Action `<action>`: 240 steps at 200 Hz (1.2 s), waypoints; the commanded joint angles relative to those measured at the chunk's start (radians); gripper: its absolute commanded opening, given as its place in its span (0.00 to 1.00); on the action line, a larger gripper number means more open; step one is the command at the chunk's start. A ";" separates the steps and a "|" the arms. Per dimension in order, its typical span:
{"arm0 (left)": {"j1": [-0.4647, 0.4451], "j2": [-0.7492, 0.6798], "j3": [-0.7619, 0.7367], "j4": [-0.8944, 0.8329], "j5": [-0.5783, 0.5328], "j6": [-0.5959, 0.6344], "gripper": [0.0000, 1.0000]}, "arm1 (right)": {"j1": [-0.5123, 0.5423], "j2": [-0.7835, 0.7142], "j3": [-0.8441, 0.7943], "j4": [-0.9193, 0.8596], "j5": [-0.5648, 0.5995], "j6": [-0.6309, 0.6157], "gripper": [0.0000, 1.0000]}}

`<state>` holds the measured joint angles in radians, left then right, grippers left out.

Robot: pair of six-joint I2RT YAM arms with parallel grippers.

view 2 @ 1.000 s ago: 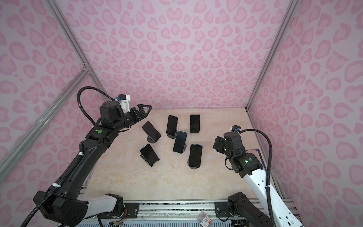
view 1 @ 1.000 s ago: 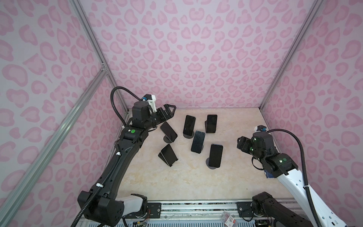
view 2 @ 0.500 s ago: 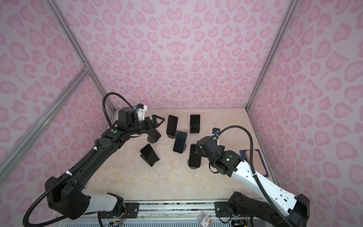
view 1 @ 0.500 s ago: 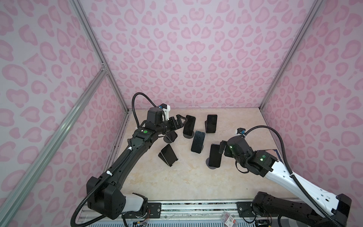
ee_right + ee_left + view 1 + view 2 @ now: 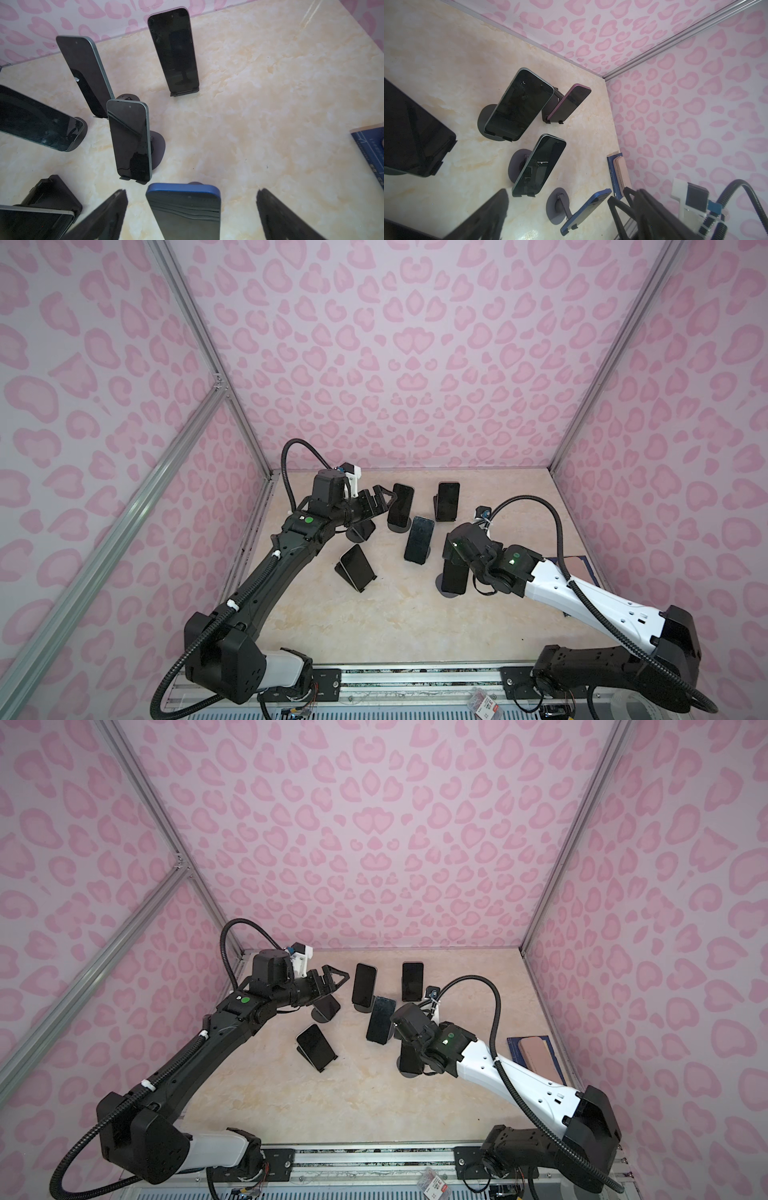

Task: Remove the phone from the phone stand
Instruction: 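Close the right gripper on the top of the blue-edged phone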

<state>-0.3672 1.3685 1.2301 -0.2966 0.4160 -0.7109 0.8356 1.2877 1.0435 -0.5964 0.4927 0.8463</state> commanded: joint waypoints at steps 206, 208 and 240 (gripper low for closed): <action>0.001 0.018 -0.005 0.025 -0.012 -0.010 0.96 | 0.024 0.061 -0.076 0.114 0.062 0.053 1.00; 0.001 0.018 -0.007 0.025 -0.013 -0.010 0.96 | 0.023 0.062 -0.076 0.116 0.062 0.053 1.00; 0.000 0.017 -0.006 0.024 -0.011 -0.010 0.96 | 0.023 0.077 -0.083 0.133 0.044 0.057 1.00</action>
<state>-0.3676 1.3808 1.2255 -0.2966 0.4110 -0.7174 0.8593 1.3499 0.9714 -0.4923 0.5232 0.8970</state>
